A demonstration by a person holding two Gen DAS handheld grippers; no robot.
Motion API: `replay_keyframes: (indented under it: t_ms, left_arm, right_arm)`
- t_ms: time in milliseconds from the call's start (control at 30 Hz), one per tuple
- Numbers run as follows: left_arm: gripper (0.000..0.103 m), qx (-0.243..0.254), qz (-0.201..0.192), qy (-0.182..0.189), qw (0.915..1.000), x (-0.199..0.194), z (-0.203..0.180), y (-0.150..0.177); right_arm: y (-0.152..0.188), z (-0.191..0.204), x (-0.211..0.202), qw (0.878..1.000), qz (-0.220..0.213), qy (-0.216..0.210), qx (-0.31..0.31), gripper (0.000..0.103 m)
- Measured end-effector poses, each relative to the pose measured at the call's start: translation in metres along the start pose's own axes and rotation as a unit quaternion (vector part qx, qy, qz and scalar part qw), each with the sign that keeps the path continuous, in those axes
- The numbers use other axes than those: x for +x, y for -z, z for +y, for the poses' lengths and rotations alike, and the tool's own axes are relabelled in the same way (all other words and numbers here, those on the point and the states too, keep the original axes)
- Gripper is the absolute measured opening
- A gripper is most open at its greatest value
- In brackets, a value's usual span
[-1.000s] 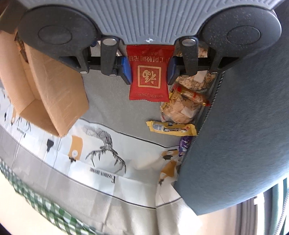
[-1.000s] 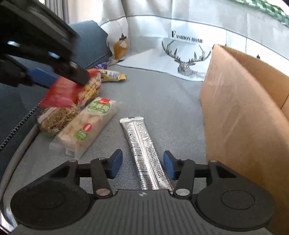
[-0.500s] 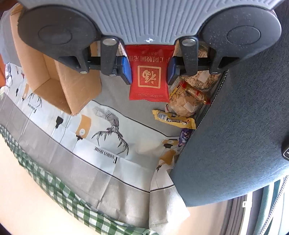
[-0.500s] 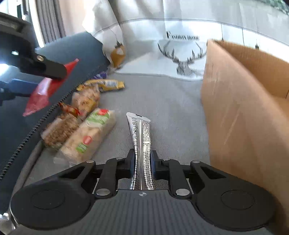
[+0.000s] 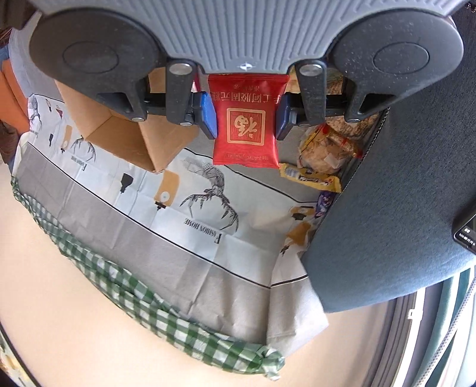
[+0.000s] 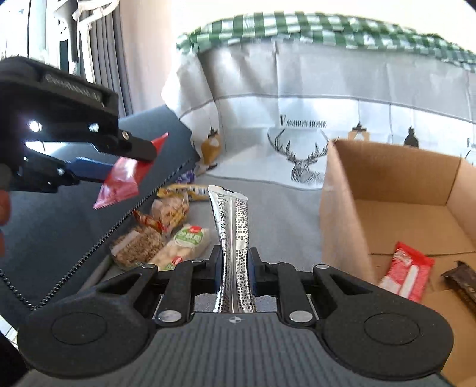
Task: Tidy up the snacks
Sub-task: 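Carry the silver stick pack and red packet over the cardboard box with both tools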
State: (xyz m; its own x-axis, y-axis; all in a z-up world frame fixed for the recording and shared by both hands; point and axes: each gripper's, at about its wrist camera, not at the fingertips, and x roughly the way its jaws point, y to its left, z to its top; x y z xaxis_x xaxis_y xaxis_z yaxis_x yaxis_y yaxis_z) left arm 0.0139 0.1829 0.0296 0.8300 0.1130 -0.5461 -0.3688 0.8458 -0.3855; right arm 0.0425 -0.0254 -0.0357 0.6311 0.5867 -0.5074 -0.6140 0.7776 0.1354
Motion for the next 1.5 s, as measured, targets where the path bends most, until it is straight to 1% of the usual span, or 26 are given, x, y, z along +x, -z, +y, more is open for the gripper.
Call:
replay_keyframes:
  t_ms: [167,367,567,667,867,933,1067,1133,1200,1267,1333,1500]
  left_arm:
    - [0.046,0.011,-0.003,0.006,0.9999,-0.002,-0.008,0.002]
    - [0.046,0.008,-0.003,0.016,0.9998,-0.001,-0.013,0.002]
    - [0.046,0.016,-0.002,0.019,0.9997,0.001,-0.018,0.004]
    - [0.046,0.016,0.005,0.017,0.9997,0.005,-0.018,0.005]
    - [0.046,0.026,0.008,0.02,0.9994,0.011,-0.025,0.007]
    - [0.046,0.031,0.011,0.024,0.9992,0.015,-0.029,0.009]
    - [0.046,0.047,0.014,0.033,0.9983,0.022,-0.042,0.012]
    - [0.046,0.055,0.013,0.038,0.9977,0.025,-0.049,0.014]
    - [0.046,0.06,0.01,0.045,0.9971,0.028,-0.057,0.015]
    - [0.046,0.063,0.006,0.053,0.9966,0.03,-0.064,0.017]
    - [0.046,0.061,0.001,0.063,0.9962,0.033,-0.072,0.018]
    - [0.046,0.053,-0.012,0.091,0.9944,0.043,-0.096,0.021]
  right_arm:
    - [-0.004,-0.006,-0.027,1.0,-0.024,0.0,0.001,0.018]
    - [-0.012,-0.024,-0.053,0.998,-0.058,0.004,0.004,0.018]
    - [-0.016,-0.041,-0.067,0.997,-0.076,0.015,0.002,0.018]
    - [-0.019,-0.049,-0.074,0.996,-0.086,0.023,0.002,0.018]
    - [-0.041,-0.078,-0.096,0.993,-0.114,0.038,0.003,0.018]
    - [-0.051,-0.09,-0.103,0.991,-0.124,0.042,-0.011,0.018]
    - [-0.067,-0.119,-0.114,0.987,-0.141,0.066,-0.041,0.018]
    - [-0.068,-0.136,-0.117,0.986,-0.144,0.082,-0.035,0.018]
    - [-0.062,-0.153,-0.117,0.985,-0.142,0.097,-0.009,0.018]
    - [-0.056,-0.169,-0.114,0.986,-0.123,0.113,0.02,0.018]
    - [-0.056,-0.176,-0.115,0.983,-0.124,0.131,0.027,0.018]
    - [-0.052,-0.185,-0.116,0.982,-0.118,0.148,0.024,0.018]
